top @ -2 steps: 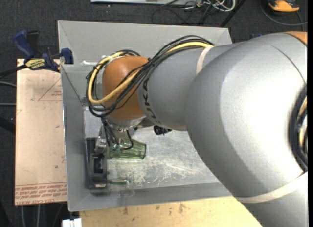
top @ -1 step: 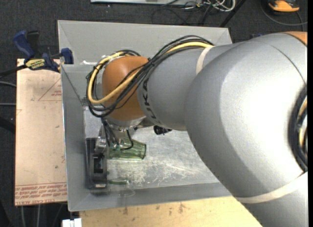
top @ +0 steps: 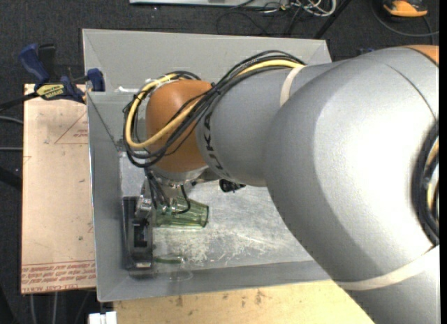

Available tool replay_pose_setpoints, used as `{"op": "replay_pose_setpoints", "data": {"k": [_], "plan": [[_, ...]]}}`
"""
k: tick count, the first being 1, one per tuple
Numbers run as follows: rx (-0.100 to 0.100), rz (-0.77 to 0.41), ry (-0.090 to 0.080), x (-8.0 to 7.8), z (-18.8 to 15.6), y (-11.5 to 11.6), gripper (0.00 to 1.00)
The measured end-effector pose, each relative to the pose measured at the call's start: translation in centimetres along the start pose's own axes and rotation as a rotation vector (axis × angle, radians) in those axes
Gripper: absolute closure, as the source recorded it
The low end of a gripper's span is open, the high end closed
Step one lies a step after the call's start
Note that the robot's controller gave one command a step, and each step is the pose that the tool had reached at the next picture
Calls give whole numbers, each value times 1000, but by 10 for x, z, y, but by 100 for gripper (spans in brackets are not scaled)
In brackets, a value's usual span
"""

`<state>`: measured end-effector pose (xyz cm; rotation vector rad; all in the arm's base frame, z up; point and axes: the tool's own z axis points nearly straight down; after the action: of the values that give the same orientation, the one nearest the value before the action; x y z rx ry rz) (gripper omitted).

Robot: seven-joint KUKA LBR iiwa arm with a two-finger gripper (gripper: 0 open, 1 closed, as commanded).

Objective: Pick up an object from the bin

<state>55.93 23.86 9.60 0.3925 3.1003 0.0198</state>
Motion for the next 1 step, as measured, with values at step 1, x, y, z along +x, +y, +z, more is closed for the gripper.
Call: {"op": "replay_pose_setpoints", "data": {"k": [1], "plan": [[0, 0, 0, 0, 0, 0, 100]]}}
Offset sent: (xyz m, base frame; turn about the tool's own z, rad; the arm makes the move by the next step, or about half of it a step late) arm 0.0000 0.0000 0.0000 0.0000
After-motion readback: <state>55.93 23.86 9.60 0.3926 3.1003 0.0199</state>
